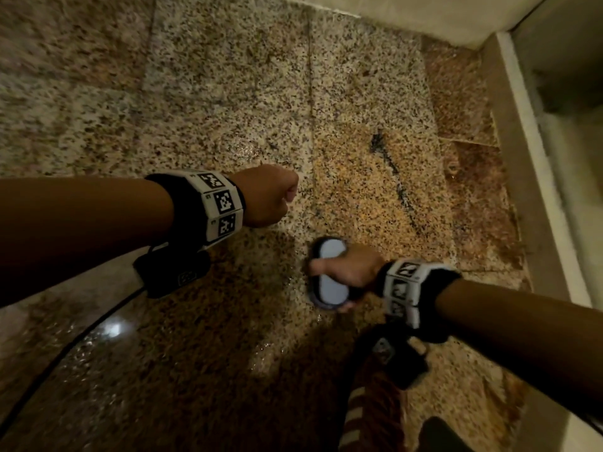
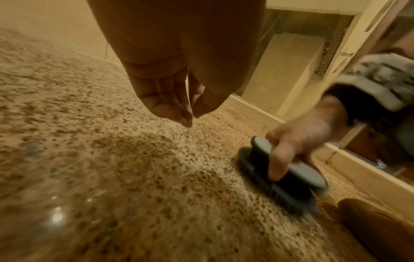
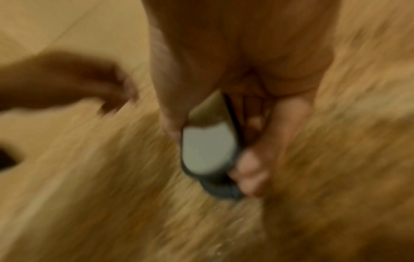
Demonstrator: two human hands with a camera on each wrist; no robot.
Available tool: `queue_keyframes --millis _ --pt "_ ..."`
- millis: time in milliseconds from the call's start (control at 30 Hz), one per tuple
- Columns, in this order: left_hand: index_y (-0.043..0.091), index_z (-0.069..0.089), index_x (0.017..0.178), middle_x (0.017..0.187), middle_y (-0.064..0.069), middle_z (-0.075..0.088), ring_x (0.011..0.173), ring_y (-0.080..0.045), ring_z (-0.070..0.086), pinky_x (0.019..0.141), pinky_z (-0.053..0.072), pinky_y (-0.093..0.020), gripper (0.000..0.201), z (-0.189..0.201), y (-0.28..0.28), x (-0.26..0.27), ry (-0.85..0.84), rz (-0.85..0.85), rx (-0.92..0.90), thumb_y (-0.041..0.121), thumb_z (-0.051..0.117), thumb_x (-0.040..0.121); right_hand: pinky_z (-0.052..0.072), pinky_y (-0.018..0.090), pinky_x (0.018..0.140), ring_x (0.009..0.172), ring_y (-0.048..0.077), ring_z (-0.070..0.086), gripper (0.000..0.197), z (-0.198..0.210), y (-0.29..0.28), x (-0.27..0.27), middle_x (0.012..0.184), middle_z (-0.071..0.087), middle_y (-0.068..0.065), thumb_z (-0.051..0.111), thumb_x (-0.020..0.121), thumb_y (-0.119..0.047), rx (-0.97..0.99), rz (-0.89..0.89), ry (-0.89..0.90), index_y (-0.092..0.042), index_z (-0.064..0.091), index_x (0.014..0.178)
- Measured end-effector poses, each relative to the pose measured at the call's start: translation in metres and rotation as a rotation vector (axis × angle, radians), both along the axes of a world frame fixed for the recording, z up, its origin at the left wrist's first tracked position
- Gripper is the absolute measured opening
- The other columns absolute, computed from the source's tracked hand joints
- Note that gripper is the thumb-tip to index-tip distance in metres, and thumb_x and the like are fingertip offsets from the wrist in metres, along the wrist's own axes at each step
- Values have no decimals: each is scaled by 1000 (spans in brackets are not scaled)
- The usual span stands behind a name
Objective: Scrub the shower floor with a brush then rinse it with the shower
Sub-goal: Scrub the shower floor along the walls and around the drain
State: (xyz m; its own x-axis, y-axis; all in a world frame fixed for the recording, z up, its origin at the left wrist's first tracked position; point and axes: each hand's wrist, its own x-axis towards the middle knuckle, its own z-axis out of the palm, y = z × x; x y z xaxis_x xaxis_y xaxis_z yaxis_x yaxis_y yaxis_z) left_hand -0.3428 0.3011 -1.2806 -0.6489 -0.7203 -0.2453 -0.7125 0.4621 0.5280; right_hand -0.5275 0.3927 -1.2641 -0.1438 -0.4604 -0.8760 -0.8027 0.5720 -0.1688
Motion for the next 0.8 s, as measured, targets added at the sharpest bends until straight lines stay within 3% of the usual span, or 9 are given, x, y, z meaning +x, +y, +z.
queue_keyframes --millis 67,100,267,333,400,500,633,733,800 --pt "20 46 86 87 2 47 80 -20 45 72 40 -32 13 -2 0 -6 9 -1 14 8 51 85 54 31 80 95 25 66 74 -12 2 35 113 67 13 65 78 -63 -50 124 -46 -4 61 123" --pt "19 46 87 87 2 48 81 -20 45 72 40 -32 13 -2 1 -9 14 -2 22 8 51 85 50 30 80 100 25 62 76 -12 2 52 119 64 13 63 79 -65 -77 180 -30 -6 58 126" --pt "20 46 85 88 2 49 83 -21 49 73 42 -32 13 4 0 -9 23 -1 -7 9 52 86 46 15 45 62 11 59 61 -6 -17 49 85 64 3 67 82 -57 -22 42 -143 -6 61 115" --pt "21 47 85 89 0 52 84 -22 51 76 45 -35 12 5 -1 2 8 22 -12 10 53 85 47 16 46 61 10 59 61 -1 -21 19 86 63 2 69 81 -53 -22 19 -99 -5 63 117" --pt "20 48 86 93 -3 55 83 -21 50 76 45 -34 10 5 1 15 -43 42 1 11 53 86 40 15 41 60 11 55 54 4 -19 -1 81 60 2 69 78 -57 -9 90 57 -7 62 98" --pt "18 51 92 99 -6 58 87 -23 52 76 44 -32 4 2 3 26 -133 29 8 15 52 89 40 23 50 66 16 55 59 2 -13 2 86 60 4 64 71 -71 55 240 166 -14 56 87" --pt "21 50 89 100 -5 58 88 -24 53 80 48 -37 8 3 6 18 -108 28 52 15 54 87 43 26 65 85 22 55 69 -10 -10 34 99 59 6 54 85 -67 20 356 68 -6 63 115" --pt "21 48 85 93 -3 57 86 -23 53 79 48 -39 12 5 7 6 -51 11 56 11 52 85 52 30 77 82 22 56 63 -14 -7 51 96 58 8 60 89 -51 18 177 -138 1 58 125" --pt "22 45 83 87 0 52 83 -23 51 77 47 -38 13 7 8 3 -26 -7 41 10 51 84 58 29 63 64 21 65 64 -10 -9 44 87 65 10 66 85 -52 56 15 -152 3 60 119"
